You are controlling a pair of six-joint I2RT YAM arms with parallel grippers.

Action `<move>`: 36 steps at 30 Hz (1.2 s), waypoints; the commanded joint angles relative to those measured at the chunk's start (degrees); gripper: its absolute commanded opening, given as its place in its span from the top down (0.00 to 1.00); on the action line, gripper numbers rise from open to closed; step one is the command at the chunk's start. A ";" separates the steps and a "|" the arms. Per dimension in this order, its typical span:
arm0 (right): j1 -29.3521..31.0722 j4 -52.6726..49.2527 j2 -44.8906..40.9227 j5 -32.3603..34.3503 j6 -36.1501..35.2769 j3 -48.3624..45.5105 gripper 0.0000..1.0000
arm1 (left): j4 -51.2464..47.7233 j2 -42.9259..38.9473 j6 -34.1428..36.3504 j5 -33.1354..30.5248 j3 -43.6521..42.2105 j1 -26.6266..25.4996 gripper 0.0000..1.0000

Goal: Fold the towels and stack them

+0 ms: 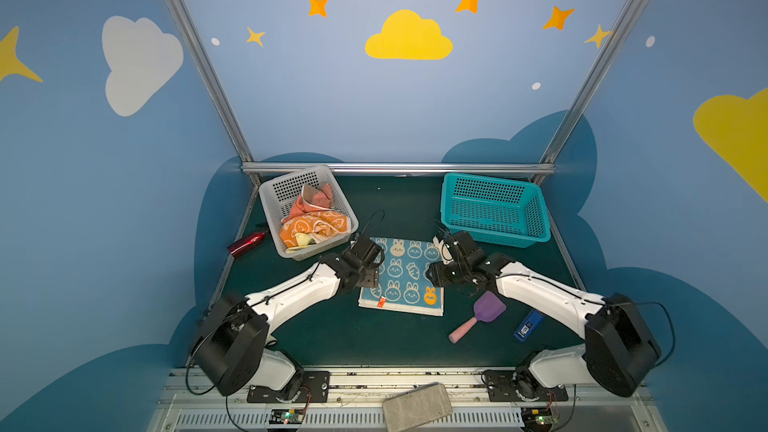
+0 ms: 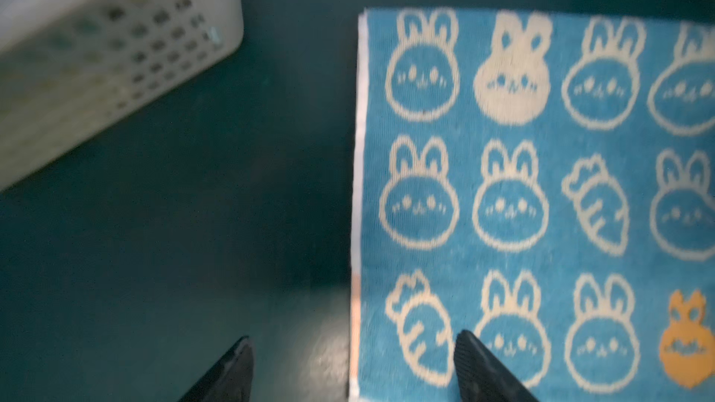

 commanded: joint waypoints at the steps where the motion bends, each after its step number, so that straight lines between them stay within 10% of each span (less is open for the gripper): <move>1: -2.07 -0.43 4.99 0.97 -0.72 5.40 0.40 | 1.67 5.92 4.13 2.41 6.69 3.03 0.18; 15: -6.24 -12.17 35.07 4.44 0.31 42.55 0.32 | -1.17 26.17 9.99 4.95 27.47 5.09 0.01; 36: -12.89 -14.10 31.70 2.09 -9.65 34.89 0.38 | -1.81 28.73 9.10 2.82 27.88 12.55 0.00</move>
